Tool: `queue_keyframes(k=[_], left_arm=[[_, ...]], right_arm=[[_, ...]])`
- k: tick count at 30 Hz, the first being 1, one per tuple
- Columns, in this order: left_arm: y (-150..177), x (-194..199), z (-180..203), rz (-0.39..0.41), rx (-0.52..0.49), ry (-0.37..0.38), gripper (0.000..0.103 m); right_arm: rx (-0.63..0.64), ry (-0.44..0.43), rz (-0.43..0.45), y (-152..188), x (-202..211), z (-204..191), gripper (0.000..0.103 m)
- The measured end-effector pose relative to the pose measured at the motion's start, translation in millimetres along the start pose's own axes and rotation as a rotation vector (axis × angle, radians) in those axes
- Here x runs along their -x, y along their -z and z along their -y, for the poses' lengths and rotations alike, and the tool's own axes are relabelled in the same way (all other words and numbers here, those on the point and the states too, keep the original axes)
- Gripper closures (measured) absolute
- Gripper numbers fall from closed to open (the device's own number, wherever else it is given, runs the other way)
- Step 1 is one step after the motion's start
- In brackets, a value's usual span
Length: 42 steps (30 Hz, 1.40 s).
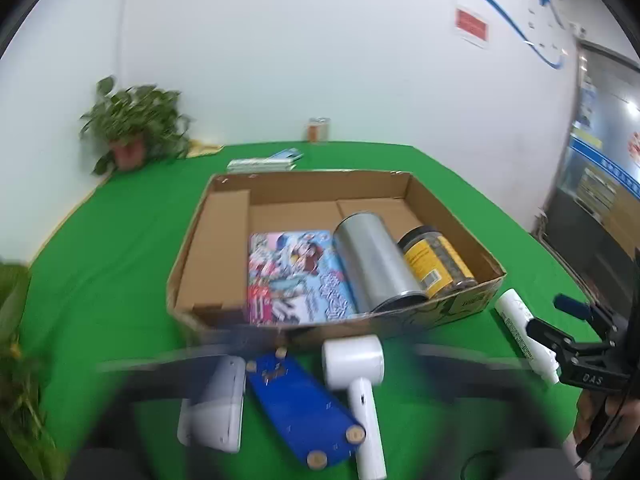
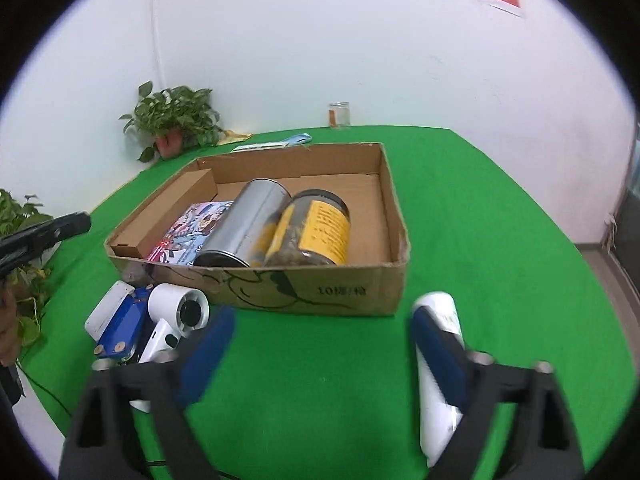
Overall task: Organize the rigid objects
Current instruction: 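Open both grippers and withdraw from the jar, then grasp the white spray bottle with the right gripper while the left gripper grips it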
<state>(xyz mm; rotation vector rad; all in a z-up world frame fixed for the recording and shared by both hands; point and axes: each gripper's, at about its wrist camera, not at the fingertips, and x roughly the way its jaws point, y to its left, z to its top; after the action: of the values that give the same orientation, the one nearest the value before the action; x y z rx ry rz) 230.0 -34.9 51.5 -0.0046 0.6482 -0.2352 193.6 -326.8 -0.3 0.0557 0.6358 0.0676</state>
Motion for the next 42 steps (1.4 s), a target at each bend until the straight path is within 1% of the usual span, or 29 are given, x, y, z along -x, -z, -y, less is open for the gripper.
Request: queue_keyframes(k=[1, 2, 4, 5, 8, 10, 12, 14, 16, 17, 18, 19, 21, 23, 24, 27, 28, 29, 30, 31, 32, 33, 34, 35, 36, 37, 39, 40, 42], left_arm=[[6.4, 4.5, -1.4, 0.017, 0.025, 0.004, 0.0], [15.3, 6.6, -2.2, 0.016, 0.041, 0.021, 0.0], [24.9, 2.5, -0.4, -0.022, 0.051, 0.041, 0.0], [32.7, -2.0, 0.4, -0.045, 0.076, 0.048, 0.0], [48.3, -9.5, 6.0, -0.084, 0.1, 0.089, 0.0], [53.9, -12.3, 13.9, -0.094, 0.09, 0.099, 0.0], [54.5, -14.4, 26.0, -0.102, 0.075, 0.125, 0.0], [57.1, -18.9, 37.0, -0.118, 0.071, 0.153, 0.0], [55.2, -19.9, 45.7, -0.135, 0.066, 0.176, 0.0], [53.8, -21.7, 51.0, -0.148, 0.06, 0.191, 0.0], [52.7, -23.0, 57.4, -0.158, 0.054, 0.209, 0.0], [53.5, -25.4, 64.3, -0.165, 0.048, 0.232, 0.0], [51.8, -28.2, 74.2, -0.187, 0.029, 0.278, 0.0], [52.7, -36.1, 86.6, -0.224, 0.02, 0.324, 0.0], [53.2, -39.3, 90.5, -0.237, 0.023, 0.336, 0.0], [57.2, -56.2, 109.0, -0.303, 0.036, 0.412, 0.0], [59.1, -62.1, 114.5, -0.328, 0.039, 0.439, 0.001], [62.9, -71.9, 122.0, -0.371, 0.049, 0.477, 0.001], [65.3, -78.0, 126.4, -0.401, 0.057, 0.498, 0.001], [68.0, -84.1, 130.7, -0.431, 0.064, 0.517, 0.001], [72.3, -92.2, 136.3, -0.471, 0.07, 0.545, 0.001], [74.9, -97.2, 139.6, -0.498, 0.069, 0.563, 0.001], [77.9, -102.5, 142.6, -0.524, 0.069, 0.574, 0.001], [80.4, -106.0, 143.9, -0.538, 0.071, 0.572, 0.002], [81.9, -108.9, 144.5, -0.545, 0.074, 0.567, 0.002], [83.3, -111.7, 144.5, -0.55, 0.078, 0.562, 0.002], [88.1, -121.1, 142.8, -0.582, 0.106, 0.545, 0.009], [91.5, -126.2, 142.4, -0.609, 0.121, 0.543, 0.016], [96.7, -131.9, 141.4, -0.634, 0.126, 0.506, 0.028]], right_arm=[[-0.014, -0.008, -0.005, 4.0, 2.0, 2.6, 0.01], [-0.025, -0.018, -0.017, 7.9, 4.3, 6.3, 0.01], [-0.044, -0.03, -0.034, 15.6, 9.2, 14.7, 0.01], [-0.056, -0.023, -0.04, 19.0, 11.2, 20.2, 0.01], [-0.074, 0.028, -0.07, 29.5, 11.6, 34.7, 0.01], [-0.084, 0.073, -0.12, 38.1, 5.4, 53.6, 0.01], [-0.088, 0.092, -0.162, 44.5, -2.7, 66.3, 0.012], [-0.082, 0.113, -0.202, 50.6, -10.0, 75.1, 0.021], [-0.086, 0.108, -0.268, 57.6, -21.5, 79.1, 0.044], [-0.092, 0.095, -0.291, 61.2, -27.2, 80.5, 0.049], [-0.091, 0.098, -0.302, 64.4, -30.9, 80.5, 0.059], [-0.088, 0.102, -0.303, 67.5, -31.8, 80.9, 0.059], [-0.078, 0.105, -0.29, 72.5, -29.1, 79.5, 0.059], [-0.035, 0.115, -0.294, 79.0, -24.0, 74.3, 0.06], [-0.007, 0.121, -0.296, 81.9, -21.1, 70.8, 0.06], [0.147, 0.16, -0.306, 97.4, -8.3, 50.8, 0.06], [0.191, 0.155, -0.314, 104.1, -3.9, 40.6, 0.059], [0.211, 0.14, -0.314, 107.6, -0.4, 33.2, 0.057], [0.239, 0.105, -0.292, 110.5, 7.1, 21.6, 0.056], [0.264, 0.056, -0.249, 111.2, 17.7, 10.0, 0.051], [0.268, 0.025, -0.226, 110.2, 23.9, 4.7, 0.048], [0.255, 0.003, -0.195, 108.3, 31.8, -0.8, 0.039], [0.216, -0.011, -0.17, 105.5, 37.5, -2.3, 0.033], [0.177, -0.031, -0.162, 102.3, 39.1, -1.4, 0.033], [0.108, -0.075, -0.172, 100.6, 38.5, 1.3, 0.033], [0.055, -0.114, -0.201, 99.8, 34.0, 2.3, 0.033], [0.0, -0.155, -0.258, 100.6, 21.2, -1.3, 0.033], [-0.007, -0.17, -0.275, 100.2, 14.8, -6.4, 0.033], [-0.011, -0.242, -0.332, 105.0, 2.6, -21.2, 0.033]])
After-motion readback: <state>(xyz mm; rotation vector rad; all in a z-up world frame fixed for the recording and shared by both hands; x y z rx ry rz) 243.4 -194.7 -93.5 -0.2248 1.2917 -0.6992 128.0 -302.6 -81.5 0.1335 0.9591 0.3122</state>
